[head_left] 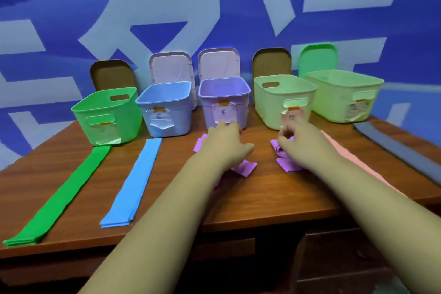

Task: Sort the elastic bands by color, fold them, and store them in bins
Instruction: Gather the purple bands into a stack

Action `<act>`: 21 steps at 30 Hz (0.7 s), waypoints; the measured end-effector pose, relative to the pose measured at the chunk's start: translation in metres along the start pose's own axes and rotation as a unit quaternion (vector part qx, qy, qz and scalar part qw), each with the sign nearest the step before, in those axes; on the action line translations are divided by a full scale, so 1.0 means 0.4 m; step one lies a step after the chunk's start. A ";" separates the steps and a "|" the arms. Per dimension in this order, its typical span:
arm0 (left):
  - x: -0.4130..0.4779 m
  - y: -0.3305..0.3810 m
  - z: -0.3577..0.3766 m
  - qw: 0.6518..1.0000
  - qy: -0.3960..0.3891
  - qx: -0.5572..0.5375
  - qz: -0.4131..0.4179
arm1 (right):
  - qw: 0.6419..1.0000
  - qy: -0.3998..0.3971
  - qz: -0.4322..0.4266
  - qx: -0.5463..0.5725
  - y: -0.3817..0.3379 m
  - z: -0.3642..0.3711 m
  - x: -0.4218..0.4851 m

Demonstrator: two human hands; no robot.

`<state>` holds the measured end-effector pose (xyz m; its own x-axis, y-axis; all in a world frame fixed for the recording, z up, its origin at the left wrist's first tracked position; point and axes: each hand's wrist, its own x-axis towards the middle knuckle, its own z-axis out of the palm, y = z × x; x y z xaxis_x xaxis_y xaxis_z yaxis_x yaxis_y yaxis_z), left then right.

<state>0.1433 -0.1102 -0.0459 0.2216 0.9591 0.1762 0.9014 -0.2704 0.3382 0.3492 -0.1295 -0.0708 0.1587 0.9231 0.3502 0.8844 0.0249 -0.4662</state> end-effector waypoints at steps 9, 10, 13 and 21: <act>0.089 -0.042 0.133 0.980 -0.047 0.082 -0.177 | 0.981 -0.055 0.031 -0.181 0.028 0.062 -0.002; 0.089 -0.052 0.138 0.984 -0.011 0.096 -0.151 | 0.982 -0.049 0.028 -0.180 0.030 0.061 0.007; 0.088 -0.081 0.123 0.991 0.045 0.087 -0.091 | 0.987 -0.033 0.046 -0.150 0.027 0.053 0.029; 0.095 -0.167 0.052 0.960 0.169 0.113 -0.190 | 0.989 0.022 0.017 0.145 -0.037 0.050 0.054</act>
<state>0.0994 -0.0540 -0.0812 -0.2378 0.8924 0.3834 0.9597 0.1552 0.2342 0.3306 -0.1023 -0.0725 0.2116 0.9077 0.3625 0.7166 0.1081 -0.6891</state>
